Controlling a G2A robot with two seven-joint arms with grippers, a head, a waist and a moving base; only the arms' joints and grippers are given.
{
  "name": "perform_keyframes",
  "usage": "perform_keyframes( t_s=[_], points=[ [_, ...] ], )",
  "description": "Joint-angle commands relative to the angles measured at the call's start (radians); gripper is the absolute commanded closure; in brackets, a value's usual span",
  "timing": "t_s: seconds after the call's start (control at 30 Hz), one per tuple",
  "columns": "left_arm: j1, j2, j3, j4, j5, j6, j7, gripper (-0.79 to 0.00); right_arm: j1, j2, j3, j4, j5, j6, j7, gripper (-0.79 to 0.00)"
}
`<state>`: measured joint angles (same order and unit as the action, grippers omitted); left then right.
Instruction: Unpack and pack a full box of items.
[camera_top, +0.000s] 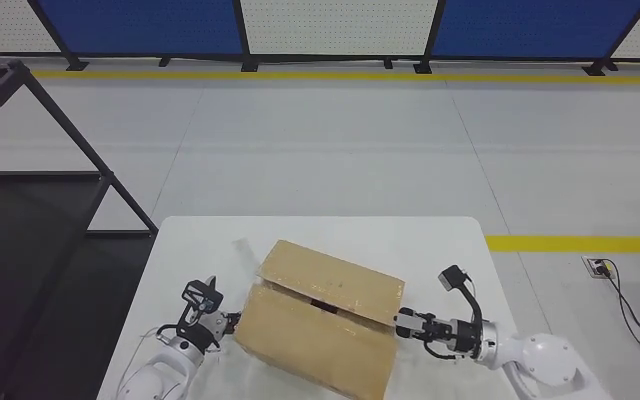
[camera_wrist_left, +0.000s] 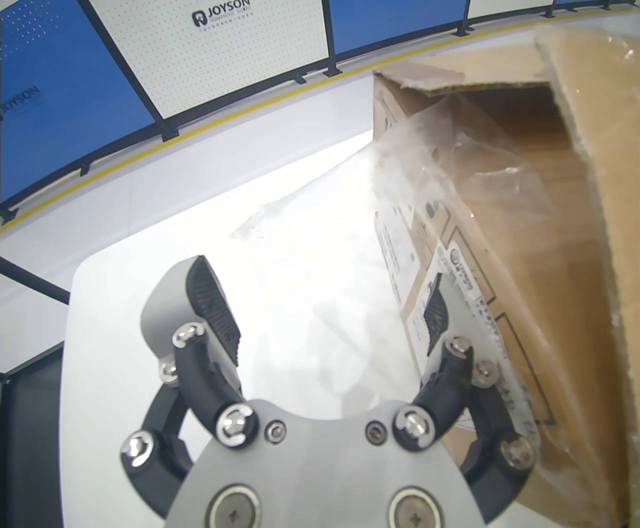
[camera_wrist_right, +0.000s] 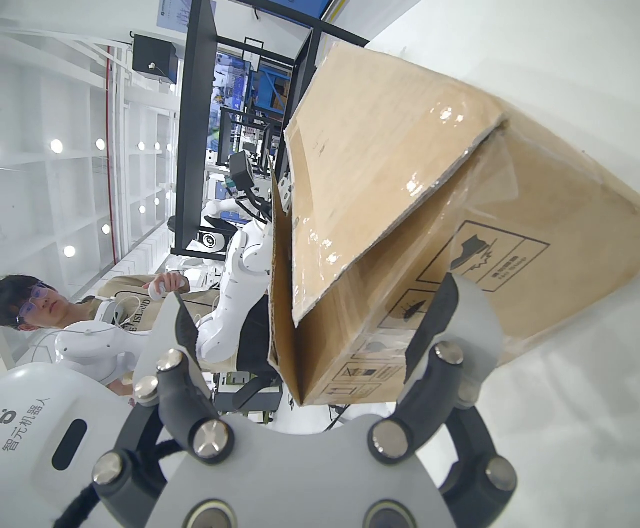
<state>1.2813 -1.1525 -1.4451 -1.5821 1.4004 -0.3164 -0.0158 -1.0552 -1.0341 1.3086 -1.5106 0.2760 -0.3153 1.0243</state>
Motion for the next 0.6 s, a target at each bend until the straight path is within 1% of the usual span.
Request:
perform_keyframes(
  t_s=[0.0, 0.27, 0.57],
  points=[
    [0.004, 0.0, -0.001, -0.001, -0.002, 0.0, 0.002, -0.785, 0.019, -0.003, -0.016, 0.004, 0.004, 0.003, -0.006, -0.785],
    [0.021, 0.002, -0.013, -0.011, -0.009, -0.002, 0.009, -0.785, 0.071, -0.018, -0.067, 0.018, -0.014, 0.011, -0.088, -0.785],
    [0.04, 0.005, -0.029, -0.021, -0.011, -0.013, 0.014, -0.785, 0.043, -0.016, -0.04, 0.013, -0.027, 0.004, -0.175, -0.785]
  ],
)
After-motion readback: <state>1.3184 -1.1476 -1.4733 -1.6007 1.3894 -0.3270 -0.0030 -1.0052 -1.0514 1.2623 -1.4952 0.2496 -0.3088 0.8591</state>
